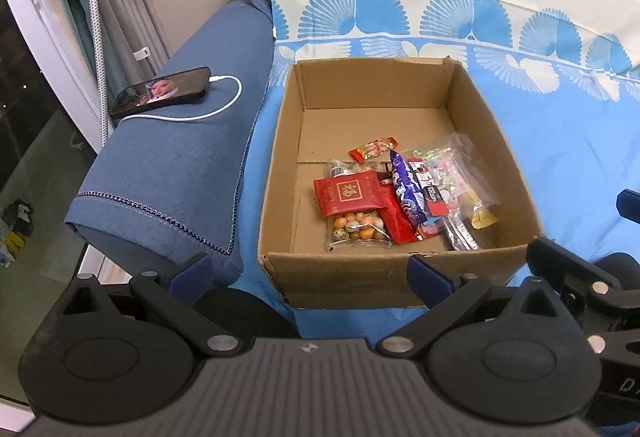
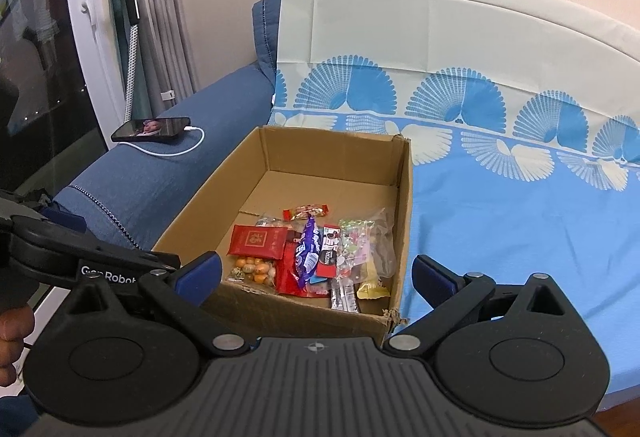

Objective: Organize snacks
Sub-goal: 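Lift both open grippers away from the box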

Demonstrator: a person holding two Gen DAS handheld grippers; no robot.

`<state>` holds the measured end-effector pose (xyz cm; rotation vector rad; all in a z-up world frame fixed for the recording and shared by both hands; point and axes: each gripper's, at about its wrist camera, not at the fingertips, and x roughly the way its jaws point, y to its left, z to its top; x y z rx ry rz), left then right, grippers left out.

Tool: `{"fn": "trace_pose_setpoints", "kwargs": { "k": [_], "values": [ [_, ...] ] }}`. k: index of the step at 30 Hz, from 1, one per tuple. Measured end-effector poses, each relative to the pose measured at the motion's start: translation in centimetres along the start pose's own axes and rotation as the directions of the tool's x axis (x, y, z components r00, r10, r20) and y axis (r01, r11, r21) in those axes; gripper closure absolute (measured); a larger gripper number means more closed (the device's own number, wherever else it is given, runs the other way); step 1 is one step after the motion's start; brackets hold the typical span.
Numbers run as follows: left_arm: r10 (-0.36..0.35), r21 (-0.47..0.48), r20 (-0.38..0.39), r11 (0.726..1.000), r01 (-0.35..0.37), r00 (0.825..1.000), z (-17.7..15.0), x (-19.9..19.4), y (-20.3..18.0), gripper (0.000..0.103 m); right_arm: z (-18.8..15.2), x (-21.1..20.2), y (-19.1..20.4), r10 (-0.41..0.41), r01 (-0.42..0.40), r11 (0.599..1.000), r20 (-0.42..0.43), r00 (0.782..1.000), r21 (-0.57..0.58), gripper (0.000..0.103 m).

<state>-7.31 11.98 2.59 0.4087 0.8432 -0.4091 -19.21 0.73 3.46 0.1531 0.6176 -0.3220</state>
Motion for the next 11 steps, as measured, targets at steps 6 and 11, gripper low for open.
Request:
{"fn": "trace_pose_setpoints", "kwargs": {
  "k": [6, 11],
  "values": [
    [0.011, 0.000, -0.001, 1.000, -0.011, 1.000, 0.04, -0.03, 0.03, 0.000, -0.05, 0.05, 0.08, 0.004, -0.004, 1.000, -0.001, 1.000, -0.002, 0.001],
    [0.027, -0.013, 0.005, 1.000, -0.027, 1.000, -0.08, -0.05, 0.12, 0.000, -0.05, 0.10, 0.16, 0.012, -0.012, 1.000, -0.001, 1.000, -0.005, 0.000]
  ]
}}
